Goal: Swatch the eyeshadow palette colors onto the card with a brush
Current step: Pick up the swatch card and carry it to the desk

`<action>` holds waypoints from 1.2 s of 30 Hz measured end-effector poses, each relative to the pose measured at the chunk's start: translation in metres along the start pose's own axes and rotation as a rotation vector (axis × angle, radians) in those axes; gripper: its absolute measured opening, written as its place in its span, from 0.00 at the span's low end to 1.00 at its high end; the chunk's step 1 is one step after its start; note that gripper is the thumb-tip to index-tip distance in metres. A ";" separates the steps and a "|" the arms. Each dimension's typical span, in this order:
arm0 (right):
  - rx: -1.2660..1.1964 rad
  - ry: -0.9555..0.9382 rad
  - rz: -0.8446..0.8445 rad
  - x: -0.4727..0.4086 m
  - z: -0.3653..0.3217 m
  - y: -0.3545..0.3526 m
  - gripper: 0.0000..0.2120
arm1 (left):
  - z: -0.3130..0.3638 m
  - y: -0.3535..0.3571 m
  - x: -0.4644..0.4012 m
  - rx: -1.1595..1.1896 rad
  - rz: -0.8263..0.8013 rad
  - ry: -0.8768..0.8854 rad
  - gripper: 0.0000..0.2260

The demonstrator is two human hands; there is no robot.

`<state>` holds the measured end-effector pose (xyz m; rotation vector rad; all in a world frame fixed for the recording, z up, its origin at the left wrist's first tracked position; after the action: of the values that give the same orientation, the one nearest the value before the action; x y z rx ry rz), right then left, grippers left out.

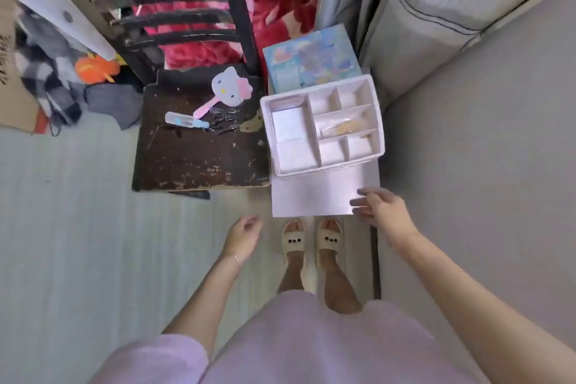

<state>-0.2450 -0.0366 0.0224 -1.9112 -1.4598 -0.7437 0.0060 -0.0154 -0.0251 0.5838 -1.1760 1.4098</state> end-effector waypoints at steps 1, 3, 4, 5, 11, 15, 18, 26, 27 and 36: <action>0.021 -0.037 -0.029 -0.015 -0.009 0.012 0.12 | 0.013 0.007 -0.012 -0.014 0.010 0.068 0.15; 0.030 -0.103 -0.098 -0.041 -0.032 0.037 0.09 | 0.040 0.018 -0.028 -0.035 0.047 0.155 0.18; 0.029 -0.114 -0.126 -0.053 -0.046 0.052 0.08 | 0.054 0.023 -0.034 -0.030 0.080 0.178 0.19; 0.010 -0.128 -0.147 -0.065 -0.056 0.065 0.08 | 0.064 0.028 -0.040 -0.028 0.115 0.199 0.19; 0.228 -0.134 -0.120 -0.131 -0.088 0.122 0.17 | 0.083 0.037 -0.063 -0.267 0.349 0.321 0.10; 0.147 0.008 -0.073 -0.154 -0.087 0.130 0.22 | 0.078 0.036 -0.071 -0.276 0.336 0.329 0.09; 0.091 0.014 -0.046 -0.158 -0.085 0.131 0.14 | 0.078 0.034 -0.076 -0.249 0.315 0.304 0.09; 0.155 -0.176 -0.097 -0.089 -0.054 0.094 0.07 | 0.066 0.030 -0.065 -0.149 0.097 0.134 0.18; 0.238 -0.235 -0.117 -0.074 -0.051 0.086 0.08 | 0.062 0.025 -0.058 -0.116 0.083 0.126 0.19; 0.635 -0.442 -0.406 0.057 -0.036 0.037 0.13 | 0.036 -0.020 0.075 0.108 -0.114 0.407 0.18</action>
<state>-0.1981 -0.0360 0.0832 -1.3401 -2.0807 0.0241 -0.0020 -0.0182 0.0598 0.4051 -0.7359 1.4184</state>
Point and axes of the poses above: each hand's wrist, its own x-axis away from the middle knuckle, its own y-axis out of the palm, z = x × y, the point moved 3 cm from there along -x, towards the middle knuckle, and after that the axes turned 5 degrees about -y, right-handed, at the moved point
